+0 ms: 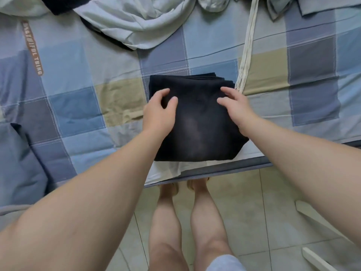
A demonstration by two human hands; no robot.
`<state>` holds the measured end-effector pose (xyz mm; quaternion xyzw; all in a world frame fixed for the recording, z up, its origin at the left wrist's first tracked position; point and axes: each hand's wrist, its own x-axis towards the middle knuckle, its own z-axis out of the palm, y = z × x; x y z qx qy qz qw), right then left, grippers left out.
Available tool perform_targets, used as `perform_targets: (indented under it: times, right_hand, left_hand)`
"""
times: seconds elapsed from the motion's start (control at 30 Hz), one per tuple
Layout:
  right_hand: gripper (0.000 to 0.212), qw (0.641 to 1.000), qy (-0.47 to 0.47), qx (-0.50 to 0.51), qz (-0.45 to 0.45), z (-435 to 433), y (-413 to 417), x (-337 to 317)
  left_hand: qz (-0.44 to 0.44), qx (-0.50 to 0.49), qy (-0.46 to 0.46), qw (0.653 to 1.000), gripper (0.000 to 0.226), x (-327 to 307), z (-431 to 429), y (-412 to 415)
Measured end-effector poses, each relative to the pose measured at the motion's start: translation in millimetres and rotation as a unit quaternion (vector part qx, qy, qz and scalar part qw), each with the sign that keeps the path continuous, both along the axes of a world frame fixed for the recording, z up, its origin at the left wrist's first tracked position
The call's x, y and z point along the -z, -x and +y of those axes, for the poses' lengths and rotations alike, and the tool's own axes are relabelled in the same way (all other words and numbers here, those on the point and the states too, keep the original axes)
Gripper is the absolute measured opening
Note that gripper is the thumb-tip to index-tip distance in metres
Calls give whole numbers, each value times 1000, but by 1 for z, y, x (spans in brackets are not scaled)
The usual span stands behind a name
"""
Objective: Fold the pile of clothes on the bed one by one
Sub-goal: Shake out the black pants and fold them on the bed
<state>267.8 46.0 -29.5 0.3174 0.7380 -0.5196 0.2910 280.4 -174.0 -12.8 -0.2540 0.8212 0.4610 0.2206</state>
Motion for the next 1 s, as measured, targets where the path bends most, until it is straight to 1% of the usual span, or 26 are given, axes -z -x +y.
perform_targets:
  times: [0.03, 0.07, 0.1, 0.13, 0.17, 0.23, 0.3, 0.37, 0.47, 0.53, 0.6, 0.67, 0.73, 0.8, 0.87, 0.93, 1.0]
  right_hand:
    - [57, 994, -49, -96, 18, -2, -7, 10]
    - [64, 975, -103, -195, 22, -4, -16, 19]
    - [69, 948, -159, -276, 24, -6, -24, 29]
    - [72, 922, -205, -328, 30, -8, -31, 38]
    - [73, 903, -238, -356, 42, -10, -36, 48]
    - [73, 879, -281, -379, 65, -14, -42, 68]
    - [73, 869, -306, -383, 74, -17, -42, 86]
    - [75, 870, -310, -375, 81, -19, -42, 98]
    - [83, 888, -282, -343, 117, -15, -47, 101]
    - [93, 917, -248, -287, 122, -11, -49, 96]
    - [104, 948, -226, -205, 91, -10, -49, 91]
    - [108, 967, -209, -137, 52, -7, -44, 87]
    - [99, 984, -161, -70, 20, 1, -36, 83]
    - [76, 995, -96, -10, -27, 14, -27, 82]
    - [58, 997, -14, 8, -79, 28, -21, 82]
    - [51, 988, 75, 19, -137, 37, -18, 77]
    - [47, 975, 136, 18, -174, 41, -16, 68]
  left_hand:
    - [13, 130, 78, 988, 45, 11, -2, -7]
    - [18, 232, 146, 961, 52, 22, -4, -13]
    - [18, 300, 196, 933, 58, 34, -7, -16]
    - [16, 340, 227, 913, 63, 48, -10, -19]
    - [14, 362, 242, 900, 67, 61, -13, -20]
    - [27, 381, 253, 889, 71, 85, -18, -22]
    - [47, 388, 255, 884, 73, 104, -22, -20]
    - [72, 389, 249, 884, 73, 115, -25, -21]
    - [120, 365, 239, 892, 75, 116, -27, -28]
    - [130, 321, 249, 904, 82, 109, -26, -33]
    - [88, 230, 233, 941, 95, 98, -22, -35]
    - [46, 155, 200, 966, 105, 90, -19, -34]
    - [5, 96, 158, 983, 107, 86, -19, -29]
    - [-45, 23, 113, 992, 102, 82, -22, -23]
    - [-86, -22, 78, 993, 87, 81, -28, -16]
    - [-133, -38, 50, 989, 71, 79, -33, -9]
    - [-162, -52, 11, 985, 57, 74, -37, -5]
